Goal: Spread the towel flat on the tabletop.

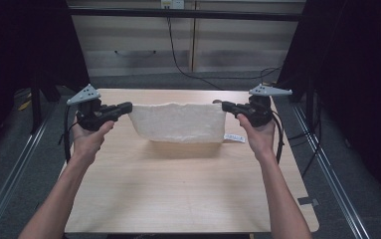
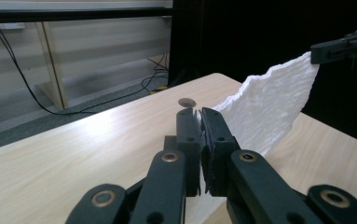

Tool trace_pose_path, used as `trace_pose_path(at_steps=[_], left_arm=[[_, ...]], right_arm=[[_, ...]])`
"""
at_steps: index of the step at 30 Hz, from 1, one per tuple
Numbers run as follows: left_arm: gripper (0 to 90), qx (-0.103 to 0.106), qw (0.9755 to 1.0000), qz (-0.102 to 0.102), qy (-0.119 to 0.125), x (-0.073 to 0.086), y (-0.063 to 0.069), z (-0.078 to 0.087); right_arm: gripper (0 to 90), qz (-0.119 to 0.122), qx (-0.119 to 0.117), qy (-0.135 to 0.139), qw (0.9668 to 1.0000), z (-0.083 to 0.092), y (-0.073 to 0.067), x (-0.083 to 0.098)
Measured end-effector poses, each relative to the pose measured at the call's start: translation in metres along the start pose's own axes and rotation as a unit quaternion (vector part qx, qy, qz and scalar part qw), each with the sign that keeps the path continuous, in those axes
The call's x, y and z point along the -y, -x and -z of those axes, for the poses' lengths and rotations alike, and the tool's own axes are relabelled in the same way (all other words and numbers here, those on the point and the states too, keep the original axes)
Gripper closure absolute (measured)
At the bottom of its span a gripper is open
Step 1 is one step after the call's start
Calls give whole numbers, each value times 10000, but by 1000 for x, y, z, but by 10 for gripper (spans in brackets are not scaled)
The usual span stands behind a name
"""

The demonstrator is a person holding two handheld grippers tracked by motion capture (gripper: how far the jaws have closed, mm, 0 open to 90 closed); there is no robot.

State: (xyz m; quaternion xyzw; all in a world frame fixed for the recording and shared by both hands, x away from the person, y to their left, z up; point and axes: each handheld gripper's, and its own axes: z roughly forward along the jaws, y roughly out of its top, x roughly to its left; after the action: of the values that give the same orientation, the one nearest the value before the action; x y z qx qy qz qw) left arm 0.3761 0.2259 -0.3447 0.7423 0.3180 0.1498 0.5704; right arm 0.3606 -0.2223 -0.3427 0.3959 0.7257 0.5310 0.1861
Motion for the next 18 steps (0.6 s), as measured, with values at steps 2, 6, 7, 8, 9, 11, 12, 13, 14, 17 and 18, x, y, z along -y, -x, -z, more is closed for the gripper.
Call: trace_pose_path(at_steps=[2,6,7,8,9,11,12,13,14,17,18], left_arm=[[870,35,10000,24,-38,9,2,1],[869,128,9998,40,-135,25,8,2],[869,185,9996,61,-182,32,12,2],[870,185,9996,61,-182,32,12,2],[870,239,9994,70,-219,35,14,2],[869,276,9990,66,-333,42,18,2],[869,329,9987,50,-385,45,20,1],[869,360,9982,-19,-484,49,23,1],[869,378,9977,-62,-554,54,25,2],[869,492,9954,-138,-806,71,33,5],[869,492,9954,-138,-806,71,33,5]], right_arm=[[885,-26,-49,-57,10000,5,-2,9],[885,-130,-98,-151,9998,16,-2,31],[885,-138,-120,-162,9997,18,-3,36],[885,-141,-140,-187,9996,19,-4,40],[885,-123,-155,-224,9996,20,-6,45],[885,-114,-173,-255,9995,22,-8,50],[885,-98,-208,-324,9992,25,-12,59],[885,-98,-208,-324,9992,25,-12,59],[885,-101,-226,-345,9991,27,-14,63],[885,-203,-298,-365,9987,34,-17,82],[885,-252,-315,-410,9983,34,-18,88]])
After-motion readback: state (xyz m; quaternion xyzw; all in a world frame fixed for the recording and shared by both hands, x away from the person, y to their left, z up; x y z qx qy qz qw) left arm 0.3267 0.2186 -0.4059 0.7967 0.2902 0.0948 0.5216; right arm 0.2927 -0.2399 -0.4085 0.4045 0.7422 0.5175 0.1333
